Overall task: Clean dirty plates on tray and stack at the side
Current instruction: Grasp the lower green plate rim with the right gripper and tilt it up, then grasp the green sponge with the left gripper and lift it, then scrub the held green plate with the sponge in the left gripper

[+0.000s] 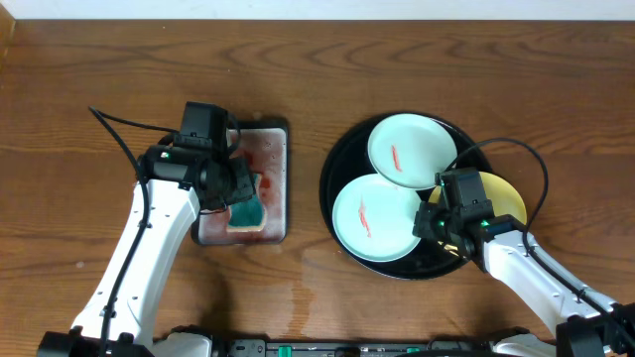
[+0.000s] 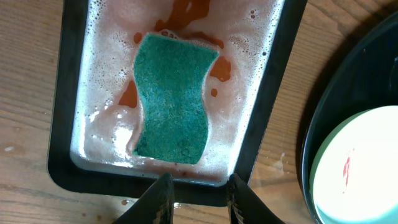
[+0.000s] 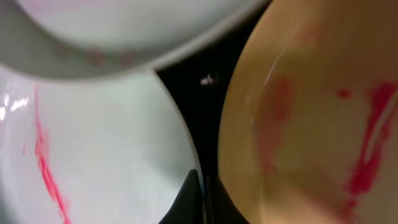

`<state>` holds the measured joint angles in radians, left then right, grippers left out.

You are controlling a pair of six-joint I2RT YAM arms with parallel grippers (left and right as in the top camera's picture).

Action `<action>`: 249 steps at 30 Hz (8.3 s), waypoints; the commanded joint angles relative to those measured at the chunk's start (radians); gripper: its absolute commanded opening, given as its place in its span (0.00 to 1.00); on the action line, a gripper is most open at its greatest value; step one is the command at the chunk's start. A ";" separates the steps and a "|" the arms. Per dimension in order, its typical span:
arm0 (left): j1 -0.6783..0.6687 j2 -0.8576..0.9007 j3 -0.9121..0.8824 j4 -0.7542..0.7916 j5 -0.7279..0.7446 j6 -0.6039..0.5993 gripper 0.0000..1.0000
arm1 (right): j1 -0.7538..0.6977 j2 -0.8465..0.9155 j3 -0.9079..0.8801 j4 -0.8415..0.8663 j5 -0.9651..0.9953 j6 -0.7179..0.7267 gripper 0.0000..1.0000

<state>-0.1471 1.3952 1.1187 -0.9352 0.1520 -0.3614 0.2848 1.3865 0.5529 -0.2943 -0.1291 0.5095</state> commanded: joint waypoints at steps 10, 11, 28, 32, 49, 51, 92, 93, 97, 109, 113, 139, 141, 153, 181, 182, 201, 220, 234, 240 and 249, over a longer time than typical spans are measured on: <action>-0.002 0.035 -0.021 -0.002 0.002 0.012 0.45 | -0.006 -0.001 -0.003 0.032 -0.052 -0.189 0.18; -0.003 0.046 -0.024 0.001 0.002 0.012 0.47 | -0.006 -0.001 -0.003 0.023 -0.082 -0.210 0.18; -0.011 0.371 -0.042 0.092 -0.014 0.013 0.48 | -0.006 -0.001 0.006 -0.092 -0.196 -0.309 0.36; -0.011 0.449 -0.042 0.133 -0.041 0.012 0.47 | -0.013 -0.001 0.026 -0.095 -0.177 -0.308 0.34; -0.012 0.360 -0.008 0.069 -0.065 0.008 0.07 | -0.019 -0.001 0.032 -0.105 -0.003 -0.235 0.38; -0.017 0.306 -0.008 0.054 -0.058 0.009 0.07 | -0.019 0.000 0.032 -0.101 -0.003 -0.233 0.38; -0.617 0.537 -0.006 0.343 -0.323 -0.324 0.07 | -0.013 0.167 0.031 0.010 -0.086 -0.201 0.01; -0.617 0.537 -0.006 0.318 -0.375 -0.307 0.08 | -0.014 0.167 0.032 0.010 -0.086 -0.201 0.01; -0.617 0.537 0.001 0.263 -0.452 -0.240 0.07 | -0.014 0.167 0.032 0.009 -0.086 -0.201 0.01; -0.618 0.571 0.025 0.446 0.245 -0.268 0.08 | -0.014 0.167 0.032 -0.009 -0.085 -0.205 0.01; -0.618 0.622 0.025 0.600 0.417 -0.325 0.08 | -0.013 0.167 0.031 -0.009 -0.085 -0.228 0.01; -0.609 0.645 0.024 0.826 0.165 -0.353 0.08 | -0.012 0.167 0.032 -0.012 -0.086 -0.227 0.01; -0.599 0.645 0.024 0.774 0.099 -0.322 0.08 | -0.012 0.167 0.032 -0.013 -0.086 -0.227 0.01; -0.489 0.628 0.036 0.540 -0.399 -0.207 0.08 | -0.012 0.167 0.032 -0.035 -0.089 -0.227 0.01; -0.565 0.629 0.074 0.343 0.542 -0.223 0.08 | -0.012 0.167 0.032 -0.039 -0.088 -0.227 0.01; -0.574 0.629 0.074 0.365 0.539 -0.222 0.08 | -0.012 0.167 0.032 -0.039 -0.088 -0.227 0.01; -0.553 0.629 0.074 0.752 0.090 -0.237 0.09 | -0.012 0.167 0.032 -0.039 -0.089 -0.227 0.01; -0.469 0.591 0.085 0.580 -0.497 -0.060 0.08 | -0.012 0.167 0.032 -0.039 -0.089 -0.224 0.01; -0.491 0.551 0.086 0.473 -0.425 -0.058 0.08 | -0.012 0.167 0.032 -0.037 -0.089 -0.186 0.01; -0.493 0.552 0.085 0.679 -0.214 -0.228 0.08 | -0.012 0.167 0.032 -0.039 -0.089 -0.192 0.01; -0.526 0.552 0.080 0.708 0.101 -0.317 0.08 | -0.012 0.167 0.032 -0.037 -0.089 -0.192 0.01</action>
<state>-0.6563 1.9236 1.2110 -0.2253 0.1253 -0.6369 0.2665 1.5238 0.6224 -0.2981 -0.2802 0.3550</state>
